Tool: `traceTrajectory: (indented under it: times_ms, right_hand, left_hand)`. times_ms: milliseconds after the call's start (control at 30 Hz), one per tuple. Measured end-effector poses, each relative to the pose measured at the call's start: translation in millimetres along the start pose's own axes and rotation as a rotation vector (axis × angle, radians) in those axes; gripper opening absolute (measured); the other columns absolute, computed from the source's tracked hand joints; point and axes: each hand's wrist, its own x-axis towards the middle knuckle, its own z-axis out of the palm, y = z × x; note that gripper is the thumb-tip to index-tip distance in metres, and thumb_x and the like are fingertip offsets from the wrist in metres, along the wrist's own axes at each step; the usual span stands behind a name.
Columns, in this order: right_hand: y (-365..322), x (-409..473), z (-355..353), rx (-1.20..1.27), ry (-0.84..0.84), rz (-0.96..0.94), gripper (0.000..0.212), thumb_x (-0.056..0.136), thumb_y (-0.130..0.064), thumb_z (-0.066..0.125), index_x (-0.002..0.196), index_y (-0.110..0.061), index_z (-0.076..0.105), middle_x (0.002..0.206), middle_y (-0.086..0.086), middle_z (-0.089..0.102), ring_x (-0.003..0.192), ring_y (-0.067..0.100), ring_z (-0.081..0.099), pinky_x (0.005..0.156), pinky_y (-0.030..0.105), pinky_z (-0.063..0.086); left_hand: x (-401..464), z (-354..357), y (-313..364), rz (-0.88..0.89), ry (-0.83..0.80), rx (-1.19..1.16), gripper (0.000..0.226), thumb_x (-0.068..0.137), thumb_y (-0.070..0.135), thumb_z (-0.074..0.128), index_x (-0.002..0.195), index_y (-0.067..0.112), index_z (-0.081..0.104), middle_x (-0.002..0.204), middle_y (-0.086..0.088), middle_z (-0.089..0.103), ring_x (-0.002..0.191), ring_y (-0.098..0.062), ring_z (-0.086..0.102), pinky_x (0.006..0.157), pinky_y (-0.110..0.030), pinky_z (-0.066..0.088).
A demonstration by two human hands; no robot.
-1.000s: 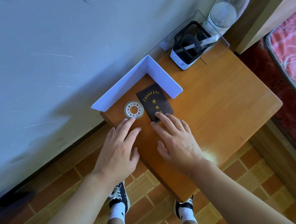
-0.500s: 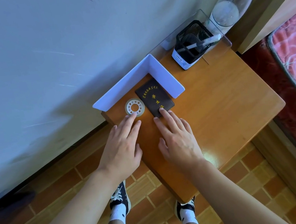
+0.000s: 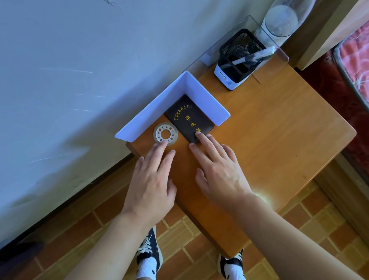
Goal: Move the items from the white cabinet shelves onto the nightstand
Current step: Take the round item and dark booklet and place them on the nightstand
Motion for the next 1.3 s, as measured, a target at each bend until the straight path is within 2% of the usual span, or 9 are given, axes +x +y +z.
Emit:
traceTrajectory:
  times_ms: [767,1133,1300]
  right_hand:
    - [0,-3,-2,0.018,-0.056,0.004,0.06,0.098,-0.021,0.06,0.155,-0.015,0.045,0.17,0.012,0.028,0.159,0.031,0.024,0.122,0.056,0.034]
    - [4,-8,-7,0.042,-0.055,0.011,0.059,0.098,-0.02,0.057,0.156,-0.015,0.044,0.17,0.01,0.027,0.159,0.027,0.023,0.125,0.05,0.032]
    - [9,-13,-14,0.03,-0.092,-0.003,0.061,0.099,-0.023,0.057,0.158,-0.017,0.04,0.172,0.009,0.023,0.16,0.027,0.02,0.124,0.052,0.032]
  left_hand:
    - [10,-5,-4,-0.051,0.022,-0.002,0.073,0.089,0.018,0.066,0.157,0.013,0.039,0.17,-0.008,0.023,0.158,-0.027,0.022,0.121,-0.053,0.035]
    - [8,-6,-2,-0.032,0.045,0.002,0.072,0.089,0.017,0.067,0.156,0.012,0.04,0.169,-0.008,0.025,0.155,-0.029,0.028,0.118,-0.052,0.039]
    - [-2,-6,4,-0.048,0.062,-0.001,0.07,0.091,0.017,0.066,0.156,0.012,0.041,0.17,-0.008,0.024,0.155,-0.029,0.028,0.12,-0.05,0.038]
